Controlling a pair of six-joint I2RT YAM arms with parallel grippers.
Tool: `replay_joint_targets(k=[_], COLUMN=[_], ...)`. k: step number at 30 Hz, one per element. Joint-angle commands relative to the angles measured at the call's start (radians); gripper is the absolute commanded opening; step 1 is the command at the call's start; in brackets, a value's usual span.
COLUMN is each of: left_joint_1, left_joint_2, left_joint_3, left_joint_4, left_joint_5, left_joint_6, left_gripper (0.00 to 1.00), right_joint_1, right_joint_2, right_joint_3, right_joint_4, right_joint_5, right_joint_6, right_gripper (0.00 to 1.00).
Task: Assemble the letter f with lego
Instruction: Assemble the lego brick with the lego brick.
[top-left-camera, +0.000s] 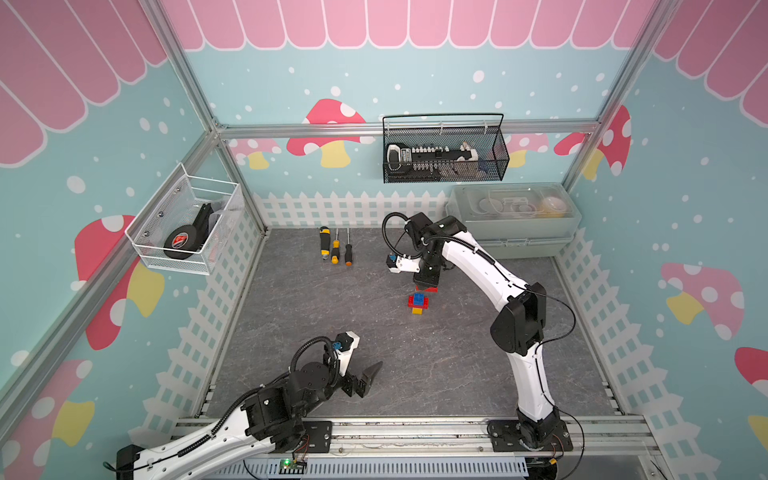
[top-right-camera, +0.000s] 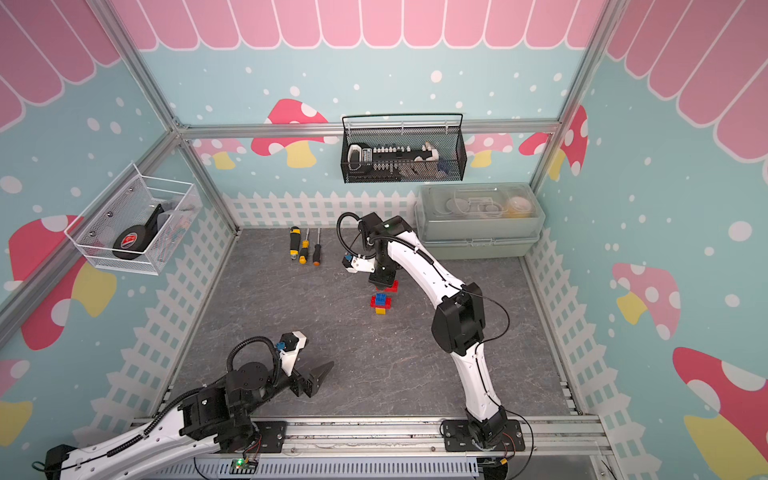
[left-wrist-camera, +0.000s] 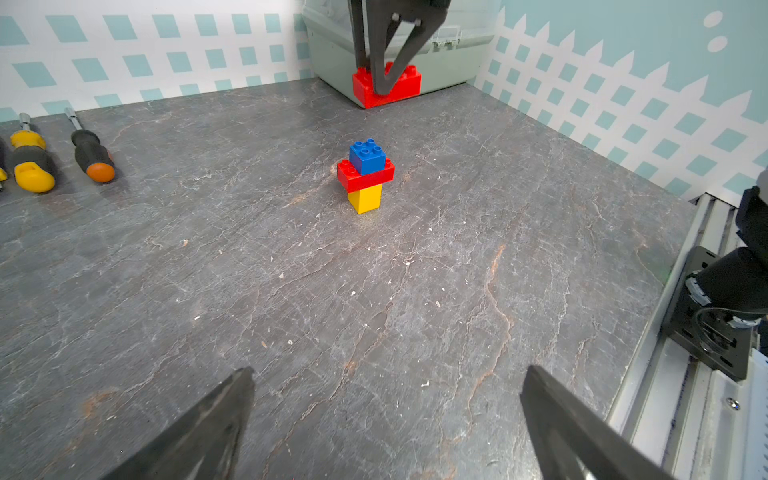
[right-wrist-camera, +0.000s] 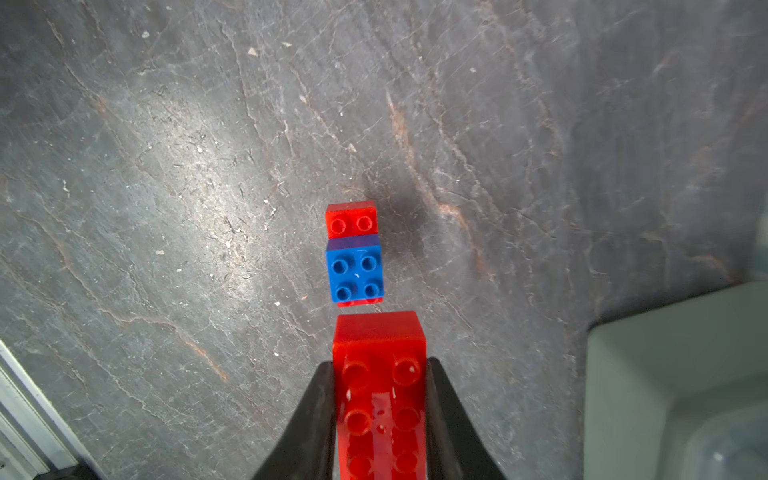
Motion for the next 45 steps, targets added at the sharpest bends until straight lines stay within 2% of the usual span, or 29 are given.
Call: replay_joint_targets(k=[1,13,45], left_joint_1=[-0.007,-0.008,-0.008], left_joint_2=[-0.006,0.006,0.011], left_joint_3=[-0.007,-0.005,-0.005], left_joint_4=[0.004,0.007,0.010], left_joint_5=[0.003,0.003,0.004], left_joint_6=[0.014,0.013,0.014], left_gripper=[0.99,0.99,0.99], right_joint_1=[-0.001,-0.001,0.000], right_joint_2=[-0.041,-0.059,-0.100], right_joint_3=[-0.063,-0.189,-0.156], right_joint_4=[0.028,0.146,0.156], right_joint_5=[-0.053,-0.076,-0.042], right_joint_6=[0.025,0.033,0.089], right_gripper=[0.22,0.22,0.22])
